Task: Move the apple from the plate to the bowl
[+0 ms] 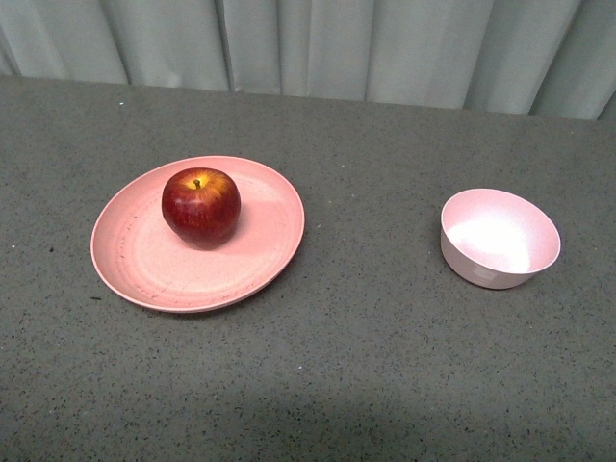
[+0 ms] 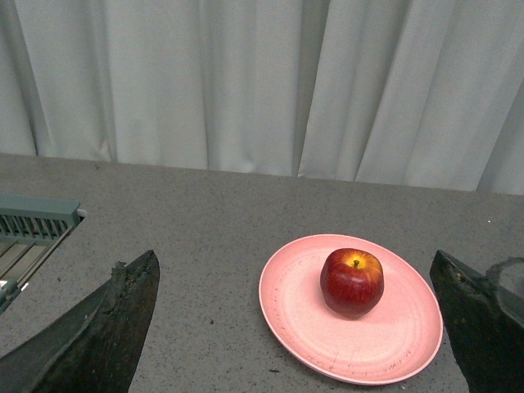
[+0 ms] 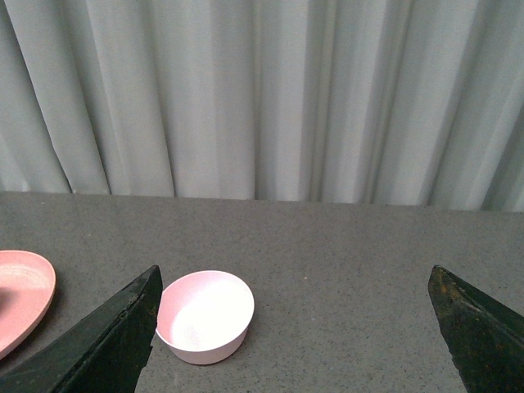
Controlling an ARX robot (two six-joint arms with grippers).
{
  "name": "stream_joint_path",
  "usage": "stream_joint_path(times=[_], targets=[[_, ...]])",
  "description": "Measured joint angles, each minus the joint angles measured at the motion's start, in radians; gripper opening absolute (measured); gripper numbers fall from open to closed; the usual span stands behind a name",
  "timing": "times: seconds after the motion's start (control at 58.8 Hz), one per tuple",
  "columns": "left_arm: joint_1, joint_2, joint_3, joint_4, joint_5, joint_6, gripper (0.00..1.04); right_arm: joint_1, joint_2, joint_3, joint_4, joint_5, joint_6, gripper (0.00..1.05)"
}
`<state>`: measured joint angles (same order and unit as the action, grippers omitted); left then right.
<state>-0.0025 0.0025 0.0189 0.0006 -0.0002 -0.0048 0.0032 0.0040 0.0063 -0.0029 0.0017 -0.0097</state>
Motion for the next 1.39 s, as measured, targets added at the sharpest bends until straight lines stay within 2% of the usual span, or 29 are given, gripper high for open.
stream_joint_path(times=[1.02, 1.139, 1.224, 1.326, 1.394], targets=[[0.000, 0.000, 0.000, 0.000, 0.000, 0.000, 0.98, 0.000, 0.000, 0.000, 0.000, 0.000, 0.000, 0.95], [0.000, 0.000, 0.000, 0.000, 0.000, 0.000, 0.98, 0.037, 0.073, 0.031, -0.082, 0.086, -0.063, 0.95], [0.000, 0.000, 0.000, 0.000, 0.000, 0.000, 0.98, 0.054, 0.174, 0.042, -0.023, 0.067, -0.097, 0.95], [0.000, 0.000, 0.000, 0.000, 0.000, 0.000, 0.98, 0.063, 0.488, 0.117, 0.190, 0.007, -0.125, 0.95], [0.000, 0.000, 0.000, 0.000, 0.000, 0.000, 0.98, 0.076, 0.648, 0.165, 0.261, -0.022, -0.146, 0.95]])
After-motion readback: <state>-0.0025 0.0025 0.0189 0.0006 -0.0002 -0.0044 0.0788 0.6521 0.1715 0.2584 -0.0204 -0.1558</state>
